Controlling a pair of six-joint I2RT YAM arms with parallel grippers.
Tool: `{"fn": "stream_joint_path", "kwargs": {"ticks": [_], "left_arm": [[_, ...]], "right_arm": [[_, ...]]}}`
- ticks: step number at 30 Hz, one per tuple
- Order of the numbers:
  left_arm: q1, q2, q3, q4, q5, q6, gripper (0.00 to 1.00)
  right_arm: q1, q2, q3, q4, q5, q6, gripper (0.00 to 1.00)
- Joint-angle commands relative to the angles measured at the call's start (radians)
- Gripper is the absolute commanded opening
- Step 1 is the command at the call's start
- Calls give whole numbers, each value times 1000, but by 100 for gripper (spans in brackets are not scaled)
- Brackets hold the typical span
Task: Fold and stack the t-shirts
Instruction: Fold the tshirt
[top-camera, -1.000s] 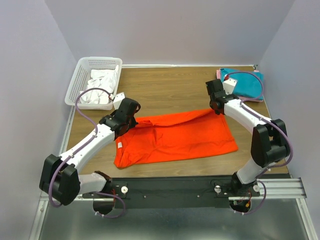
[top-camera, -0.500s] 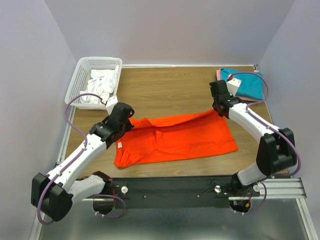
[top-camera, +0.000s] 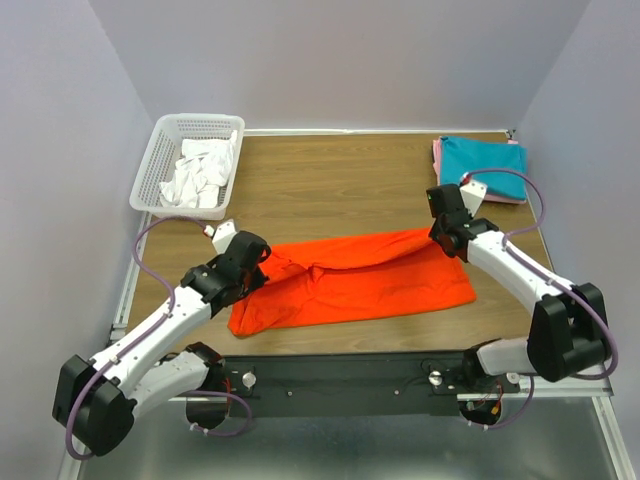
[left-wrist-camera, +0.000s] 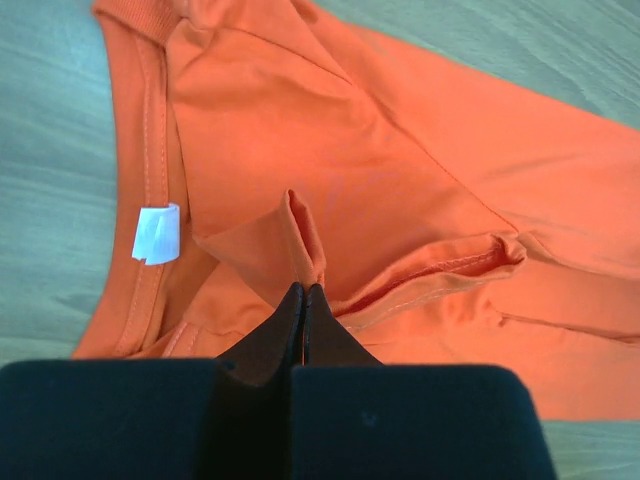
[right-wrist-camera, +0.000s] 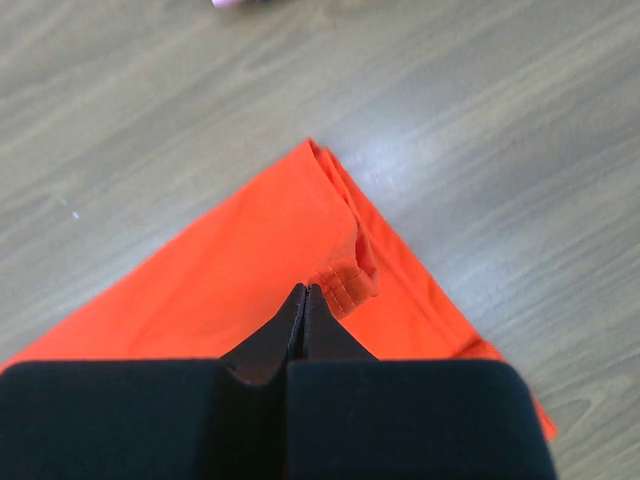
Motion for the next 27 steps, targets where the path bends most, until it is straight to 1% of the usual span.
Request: {"fn": "stream_joint_path", "kwargs": {"ticks": [1,4,6,7,8,9,10,11,12,13,14,16,17,20,21,23,26,27], "left_arm": [[-7,7,-15,-39,-2,-95,0],[-18,47,-21,-47,24,-113,0],[-35,56,-20,-55,26,-143,0],[-36,56,-20,-56,26,-147,0],[-38,54,-20,-59,31,-150,0],[-41,53,-17,-67,40,-152,5],[-42,48,-17,-76,44,-156,6],[-47,44,-15,-90,47,-167,7],[-52,28,-15,-116,49,-178,21],[-55,18,-18,-131,54,-184,28],[-62,4,-23,-134,63,-187,33],[-65,-48,-33,-134,86,-195,43],[-68,-79,-30,-140,87,-202,51],[-67,-114,-17,-145,84,-193,71],[-68,-124,-9,-142,74,-190,90],[-68,-118,0,-122,60,-166,93],[-68,-56,25,-15,77,-111,97],[-68,-9,32,61,96,-80,97]], "right_arm": [[9,-61,-74,-28,-40,41,1],[9,-64,-123,-40,-32,64,1],[9,-56,-152,-46,-34,80,3],[9,-55,-162,-48,-26,88,6],[7,-53,-171,-52,-19,99,14],[9,-55,-185,-60,-3,111,17],[9,-58,-186,-69,0,114,21],[9,-62,-186,-80,1,119,34],[9,-77,-186,-95,3,120,45],[7,-88,-185,-103,7,122,53],[9,-102,-185,-111,9,122,59],[9,-140,-180,-115,14,107,79],[9,-159,-163,-115,0,90,100],[7,-173,-125,-115,-28,70,100],[9,-173,-114,-114,-37,55,100],[9,-160,-97,-112,-69,38,100],[9,-128,-74,-88,-138,-10,100],[9,-119,-70,-60,-163,-42,100]]}}
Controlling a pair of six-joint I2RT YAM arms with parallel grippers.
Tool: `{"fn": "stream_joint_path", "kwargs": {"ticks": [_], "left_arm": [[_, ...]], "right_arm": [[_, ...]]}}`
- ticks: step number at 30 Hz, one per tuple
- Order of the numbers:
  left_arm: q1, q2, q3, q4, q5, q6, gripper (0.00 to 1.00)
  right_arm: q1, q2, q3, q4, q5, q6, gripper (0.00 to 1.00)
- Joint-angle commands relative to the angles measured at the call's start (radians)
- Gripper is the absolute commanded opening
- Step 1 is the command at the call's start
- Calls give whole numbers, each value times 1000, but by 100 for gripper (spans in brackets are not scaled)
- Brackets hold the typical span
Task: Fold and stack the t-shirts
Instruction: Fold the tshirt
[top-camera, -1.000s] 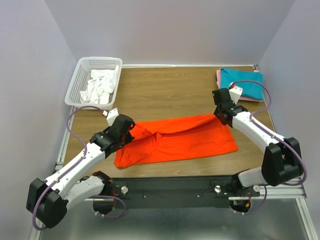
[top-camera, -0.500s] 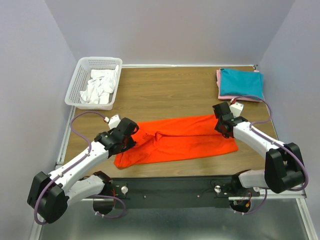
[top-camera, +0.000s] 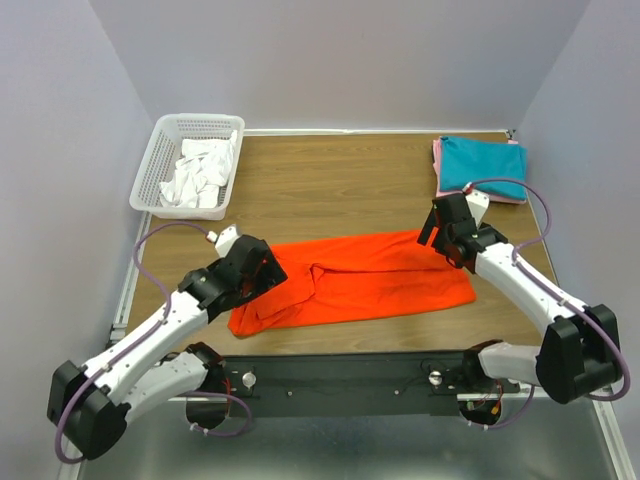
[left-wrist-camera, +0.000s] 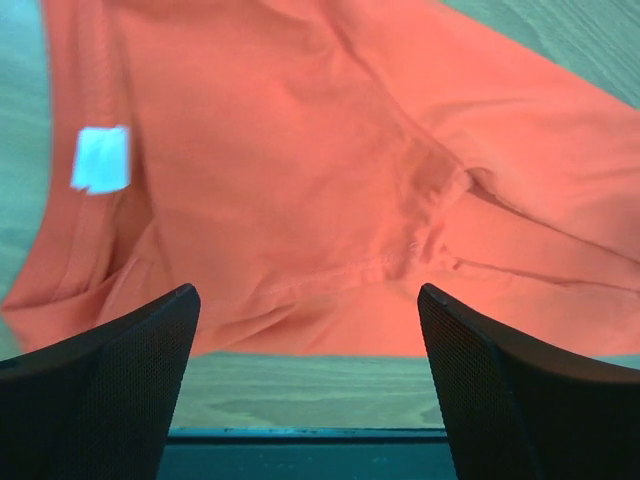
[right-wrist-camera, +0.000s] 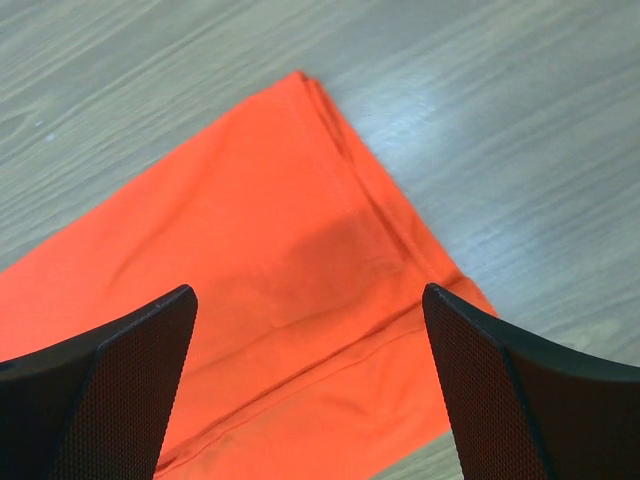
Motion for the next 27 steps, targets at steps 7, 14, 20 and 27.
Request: {"fn": "stream_joint_path", "kwargs": {"ticks": [7,14,20,27], "left_arm": [[35,346,109,297,40,166,98],[133,617,90,481,215,249,98],[205,843,216,503,194,330,98],[243,1188,655,412,240,461,98]], "right_arm": [[5,208,93,158,-355,-149,100],[5,398,164,176,-369,-142,100],[5,452,141,169,-364,-135,100],[11,305,-37,159,-499,-150,100]]}}
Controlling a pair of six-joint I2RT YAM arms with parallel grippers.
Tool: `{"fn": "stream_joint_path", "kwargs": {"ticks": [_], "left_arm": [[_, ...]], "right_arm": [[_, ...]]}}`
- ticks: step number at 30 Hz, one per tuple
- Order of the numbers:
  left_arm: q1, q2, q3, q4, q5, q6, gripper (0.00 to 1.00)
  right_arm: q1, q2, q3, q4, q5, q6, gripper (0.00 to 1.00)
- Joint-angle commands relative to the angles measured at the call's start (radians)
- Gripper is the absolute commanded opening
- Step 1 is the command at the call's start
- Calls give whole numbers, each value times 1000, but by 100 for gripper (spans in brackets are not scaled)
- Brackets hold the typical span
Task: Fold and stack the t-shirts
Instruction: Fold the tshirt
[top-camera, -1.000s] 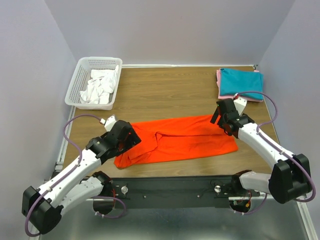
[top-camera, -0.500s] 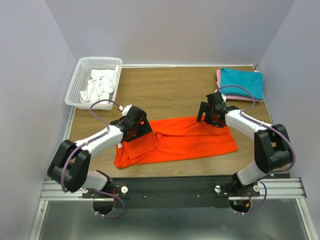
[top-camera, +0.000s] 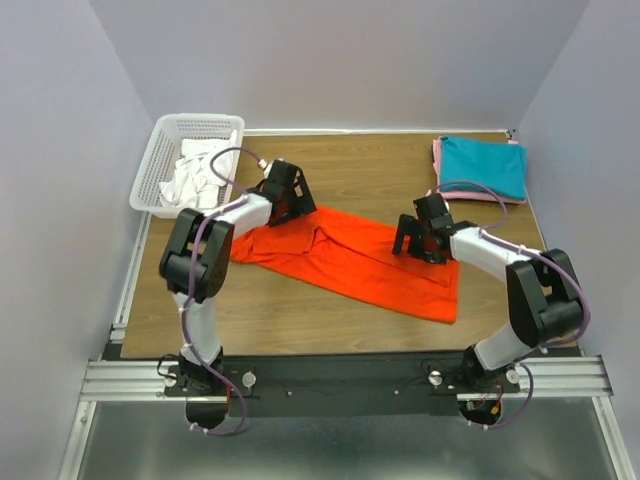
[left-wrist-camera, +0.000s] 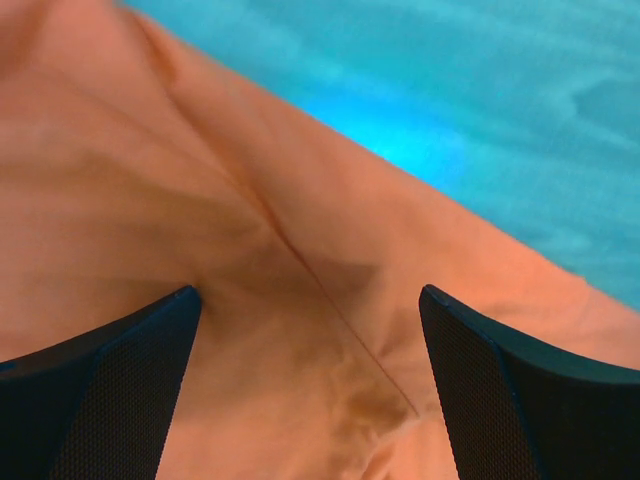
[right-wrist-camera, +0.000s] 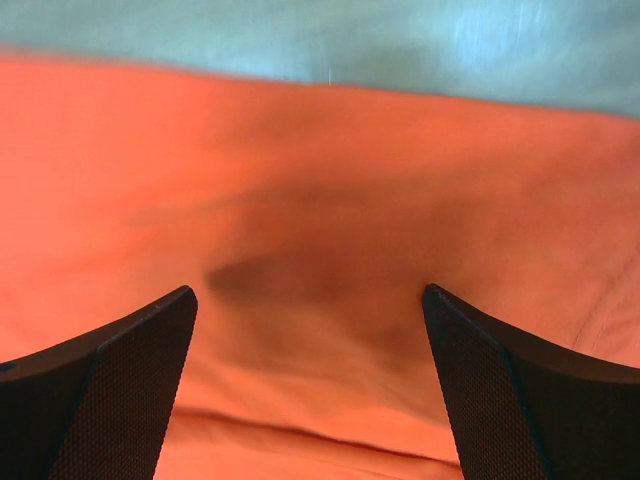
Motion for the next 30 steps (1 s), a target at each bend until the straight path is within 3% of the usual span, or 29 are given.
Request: {"fn": "stream_joint_path", "kwargs": {"ticks": [1,6,12,18,20,23,28,30], "left_arm": [[-2,207,178,-133,42,104,98],[-10,447,588,-277,91,150,98],[-60,625,897,-346,174,208,98],[-91,661,987,-345,214,244,98],[-92,656,990,-337,231,253,98],[-92,601,987,-320,184,253,98],[-73,417,1059,-352,78,282,98],[-47,283,993,-345,1,280,98]], "right_arm": [[12,-90,-149,-46,-178,-6,100],[139,-208,-266,-52,-362,-14,100],[418,-225,-233,-43,-552,-76,100],[484,-275,-148,-46,-569,-167,100],[486,-298,-119,-49,-517,-152,100],[483,-329,-79,-56,-317,-109,100],[399,-240,36,-67,-293,-40,100],[350,-216,87,-67,-260,-26,100]]}}
